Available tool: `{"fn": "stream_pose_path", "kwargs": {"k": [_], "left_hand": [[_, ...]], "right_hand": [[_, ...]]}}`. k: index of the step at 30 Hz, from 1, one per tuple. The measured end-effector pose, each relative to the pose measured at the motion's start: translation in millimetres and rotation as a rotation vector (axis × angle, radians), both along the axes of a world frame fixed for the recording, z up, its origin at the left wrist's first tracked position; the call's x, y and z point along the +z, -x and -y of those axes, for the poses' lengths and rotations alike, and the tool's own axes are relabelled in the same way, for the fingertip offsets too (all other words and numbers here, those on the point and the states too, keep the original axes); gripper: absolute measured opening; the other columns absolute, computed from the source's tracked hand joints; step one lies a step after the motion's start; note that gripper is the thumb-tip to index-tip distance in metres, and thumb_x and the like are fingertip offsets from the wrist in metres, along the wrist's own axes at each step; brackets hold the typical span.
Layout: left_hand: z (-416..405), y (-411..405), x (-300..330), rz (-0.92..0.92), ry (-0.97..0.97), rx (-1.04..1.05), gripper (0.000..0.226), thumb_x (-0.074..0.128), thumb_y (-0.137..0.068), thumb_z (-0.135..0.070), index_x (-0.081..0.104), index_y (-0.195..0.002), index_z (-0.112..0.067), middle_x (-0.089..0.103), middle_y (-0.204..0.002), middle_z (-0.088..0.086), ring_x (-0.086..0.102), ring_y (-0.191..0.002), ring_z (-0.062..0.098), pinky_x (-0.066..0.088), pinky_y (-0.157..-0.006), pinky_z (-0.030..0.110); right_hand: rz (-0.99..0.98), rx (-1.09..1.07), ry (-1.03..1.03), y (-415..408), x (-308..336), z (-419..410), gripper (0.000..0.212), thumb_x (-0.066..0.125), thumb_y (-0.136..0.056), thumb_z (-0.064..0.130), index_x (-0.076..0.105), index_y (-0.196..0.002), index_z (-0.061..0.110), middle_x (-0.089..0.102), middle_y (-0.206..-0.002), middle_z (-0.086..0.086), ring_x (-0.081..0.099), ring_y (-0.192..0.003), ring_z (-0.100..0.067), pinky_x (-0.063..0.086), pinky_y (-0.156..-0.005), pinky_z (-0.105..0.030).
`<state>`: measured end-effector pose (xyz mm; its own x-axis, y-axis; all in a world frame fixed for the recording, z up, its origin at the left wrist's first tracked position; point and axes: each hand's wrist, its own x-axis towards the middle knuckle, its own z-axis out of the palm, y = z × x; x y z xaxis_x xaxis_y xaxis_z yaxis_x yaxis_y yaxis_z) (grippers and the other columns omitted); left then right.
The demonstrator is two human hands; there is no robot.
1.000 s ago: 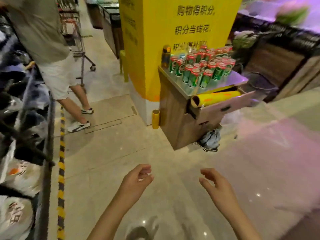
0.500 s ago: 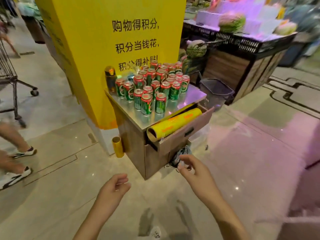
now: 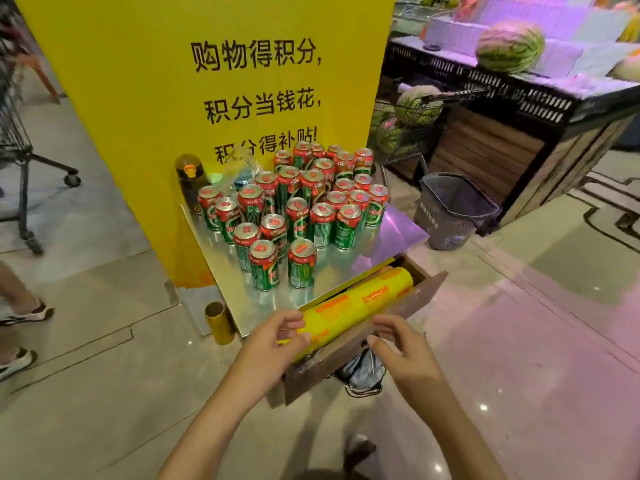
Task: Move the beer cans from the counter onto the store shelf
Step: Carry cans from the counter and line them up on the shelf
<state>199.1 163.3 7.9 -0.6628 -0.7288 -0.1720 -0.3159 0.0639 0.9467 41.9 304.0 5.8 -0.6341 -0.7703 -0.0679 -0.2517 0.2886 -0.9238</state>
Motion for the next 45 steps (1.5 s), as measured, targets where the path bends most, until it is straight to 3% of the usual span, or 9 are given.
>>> {"fn": "stream_pose_path", "kwargs": {"k": [3, 9, 12, 16, 19, 24, 30, 37, 45], "left_hand": [[24.9, 16.2, -4.1, 0.024, -0.039, 0.151, 0.022, 0.061, -0.088, -0.012, 0.058, -0.108, -0.020, 0.062, -0.107, -0.003, 0.058, -0.101, 0.011, 0.045, -0.074, 0.009], [67.2, 32.0, -5.1, 0.070, -0.035, 0.468, 0.017, 0.060, -0.087, -0.006, 0.060, -0.101, -0.017, 0.063, -0.103, 0.006, 0.060, -0.096, 0.020, 0.043, -0.073, 0.020], [83.2, 43.8, -1.8, 0.112, 0.011, 0.532, 0.020, 0.060, -0.087, -0.006, 0.058, -0.106, -0.011, 0.063, -0.100, 0.005, 0.058, -0.086, 0.007, 0.040, -0.070, 0.011], [114.6, 62.5, 2.6, 0.108, 0.012, 0.579, 0.023, 0.061, -0.086, -0.004, 0.057, -0.108, -0.010, 0.064, -0.101, 0.006, 0.058, -0.086, 0.005, 0.046, -0.081, 0.020], [152.8, 77.7, 2.3, 0.149, 0.045, 0.564, 0.026, 0.065, -0.085, -0.008, 0.057, -0.109, -0.016, 0.064, -0.103, 0.004, 0.061, -0.094, 0.014, 0.047, -0.092, 0.036], [217.7, 109.5, -1.9, 0.156, 0.115, 0.527, 0.054, 0.072, -0.067, -0.033, 0.052, -0.116, -0.021, 0.059, -0.108, -0.006, 0.058, -0.097, 0.010, 0.044, -0.084, 0.026], [283.6, 134.5, -20.9, 0.298, 0.361, 0.485, 0.076, 0.082, -0.068, -0.025, 0.042, -0.131, -0.012, 0.049, -0.127, 0.008, 0.046, -0.120, 0.024, 0.035, -0.097, 0.029], [306.4, 130.6, -34.3, 0.206, 0.228, 0.339, 0.091, 0.084, -0.065, -0.019, 0.033, -0.139, -0.021, 0.047, -0.136, -0.004, 0.043, -0.123, 0.009, 0.032, -0.101, 0.024], [318.7, 132.2, -39.7, 0.262, 0.406, 0.337, 0.073, 0.088, -0.057, -0.029, 0.049, -0.118, -0.030, 0.055, -0.113, -0.010, 0.053, -0.108, 0.015, 0.041, -0.088, 0.032]], "right_hand": [[0.023, 0.097, -0.001, 46.3, 1.1, 44.1, 0.031, 0.062, -0.088, 0.010, 0.052, -0.098, 0.037, 0.058, -0.105, 0.016, 0.056, -0.109, -0.013, 0.045, -0.095, -0.031], [-0.020, 0.295, -0.058, 122.9, 7.1, 120.4, 0.023, 0.060, -0.090, 0.014, 0.053, -0.109, 0.025, 0.057, -0.107, 0.013, 0.054, -0.111, -0.012, 0.043, -0.099, -0.034], [-0.024, 0.360, -0.105, 150.2, 8.6, 161.4, 0.029, 0.059, -0.091, 0.016, 0.054, -0.120, 0.015, 0.057, -0.117, 0.004, 0.051, -0.114, -0.011, 0.040, -0.101, -0.032], [-0.037, 0.382, -0.112, 172.4, 8.0, 213.3, 0.034, 0.063, -0.088, 0.013, 0.053, -0.120, 0.012, 0.056, -0.113, 0.003, 0.052, -0.113, -0.014, 0.041, -0.099, -0.031], [-0.039, 0.385, -0.086, 188.6, 6.8, 251.9, 0.039, 0.068, -0.084, 0.013, 0.051, -0.119, 0.018, 0.057, -0.111, 0.005, 0.053, -0.112, -0.016, 0.041, -0.099, -0.033], [-0.128, 0.276, -0.106, 207.5, 8.7, 306.1, 0.060, 0.074, -0.080, 0.020, 0.043, -0.131, 0.013, 0.048, -0.116, 0.004, 0.045, -0.112, -0.011, 0.036, -0.094, -0.025], [-0.135, 0.191, -0.098, 216.1, -3.1, 365.8, 0.059, 0.081, -0.071, 0.021, 0.047, -0.119, 0.025, 0.053, -0.106, 0.018, 0.055, -0.100, -0.006, 0.044, -0.085, -0.025], [-0.207, 0.080, -0.154, 208.2, -27.7, 378.3, 0.071, 0.085, -0.062, 0.039, 0.041, -0.116, 0.029, 0.057, -0.110, 0.011, 0.057, -0.102, -0.013, 0.048, -0.087, -0.031], [-0.385, -0.102, -0.196, 199.8, -40.0, 392.0, 0.073, 0.086, -0.056, 0.044, 0.043, -0.111, 0.022, 0.064, -0.109, -0.001, 0.061, -0.099, -0.025, 0.051, -0.085, -0.044]]}}
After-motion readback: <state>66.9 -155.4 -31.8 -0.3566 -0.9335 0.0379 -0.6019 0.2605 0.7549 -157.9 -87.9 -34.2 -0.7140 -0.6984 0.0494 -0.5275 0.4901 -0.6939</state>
